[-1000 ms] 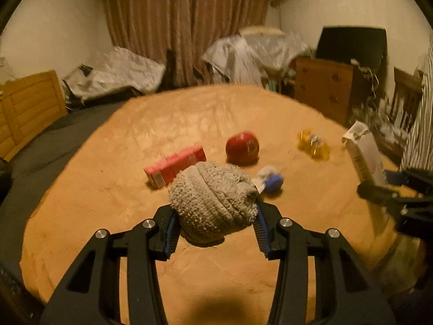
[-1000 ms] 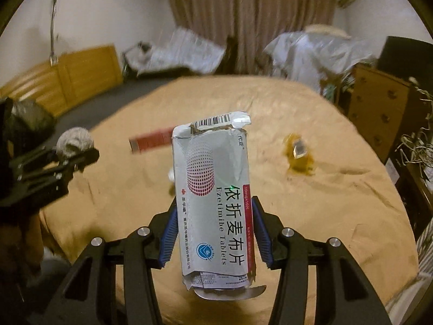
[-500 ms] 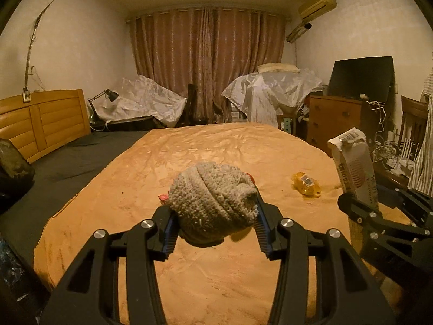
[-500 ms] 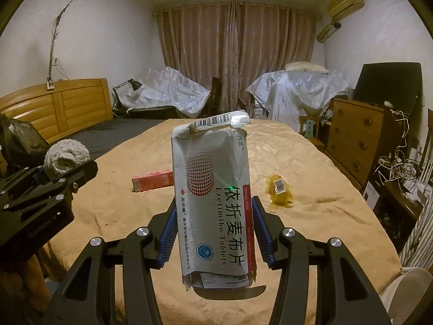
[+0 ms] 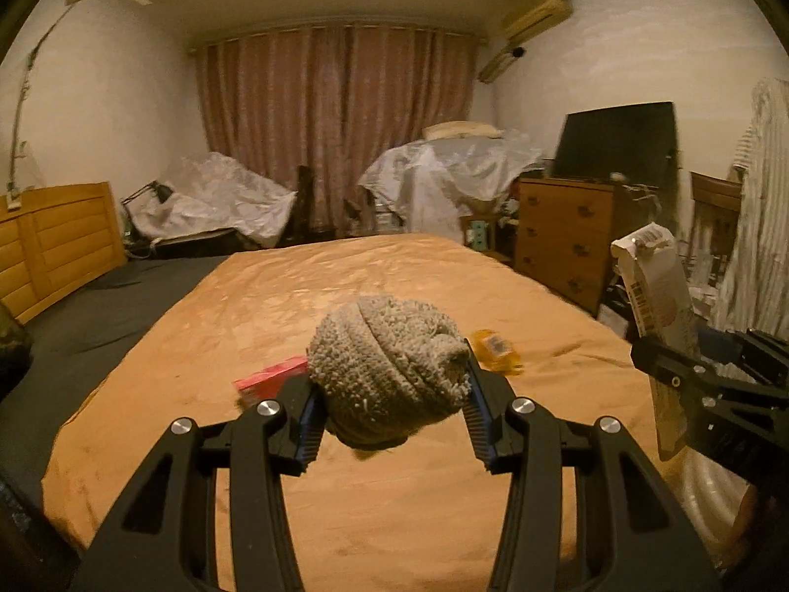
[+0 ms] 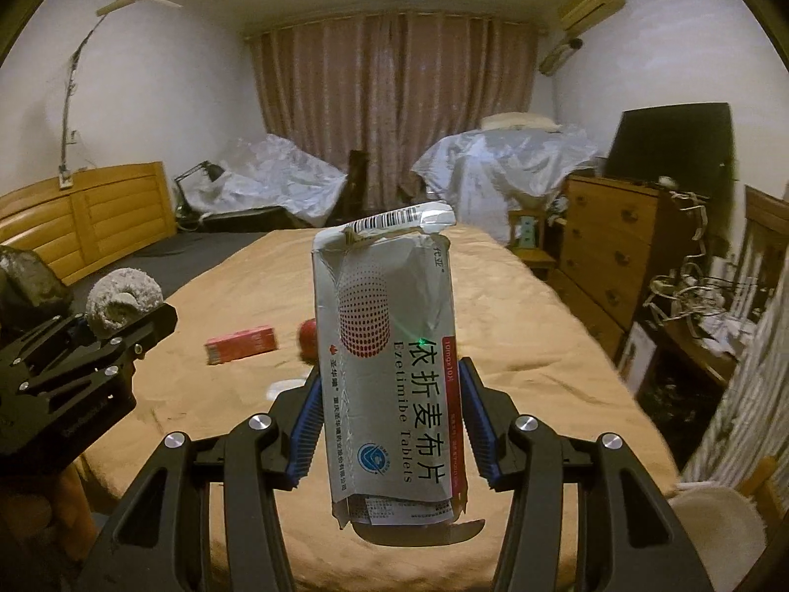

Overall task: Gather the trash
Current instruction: 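Lift and carry the box and sock with both tools over the white bucket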

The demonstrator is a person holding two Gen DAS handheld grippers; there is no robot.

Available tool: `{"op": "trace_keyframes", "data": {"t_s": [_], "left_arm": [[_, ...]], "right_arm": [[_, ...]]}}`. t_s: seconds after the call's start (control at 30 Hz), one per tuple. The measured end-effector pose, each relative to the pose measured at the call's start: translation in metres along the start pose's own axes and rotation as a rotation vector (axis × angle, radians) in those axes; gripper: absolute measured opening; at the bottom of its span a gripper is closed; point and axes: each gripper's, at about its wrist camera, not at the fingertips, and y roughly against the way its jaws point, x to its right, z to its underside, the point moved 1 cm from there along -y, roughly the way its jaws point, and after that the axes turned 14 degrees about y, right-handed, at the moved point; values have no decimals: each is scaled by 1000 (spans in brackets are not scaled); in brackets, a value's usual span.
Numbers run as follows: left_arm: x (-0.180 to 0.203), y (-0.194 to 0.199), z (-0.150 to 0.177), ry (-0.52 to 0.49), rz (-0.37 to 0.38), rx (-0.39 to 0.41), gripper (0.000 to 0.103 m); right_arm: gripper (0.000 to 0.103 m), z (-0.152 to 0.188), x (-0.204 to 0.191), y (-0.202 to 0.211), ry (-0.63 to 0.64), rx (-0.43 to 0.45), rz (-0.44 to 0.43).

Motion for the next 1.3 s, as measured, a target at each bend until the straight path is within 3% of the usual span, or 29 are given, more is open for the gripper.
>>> {"op": "trace_keyframes", "data": {"t_s": [0.37, 0.63, 0.77, 1.03, 1.3], "left_arm": [[98, -2, 14, -60, 208, -58, 46], [178, -1, 45, -123, 374, -153, 46], [213, 2, 60, -160, 452, -204, 46], [277, -11, 97, -244, 565, -359, 46], [311, -33, 135, -327, 589, -496, 46]], "right_arm": [[52, 35, 102, 77, -64, -69, 152], [52, 89, 189, 137, -131, -170, 272], [52, 115, 226, 152, -174, -223, 292], [52, 161, 297, 150, -276, -373, 257], [52, 208, 340, 118, -366, -551, 162]]}}
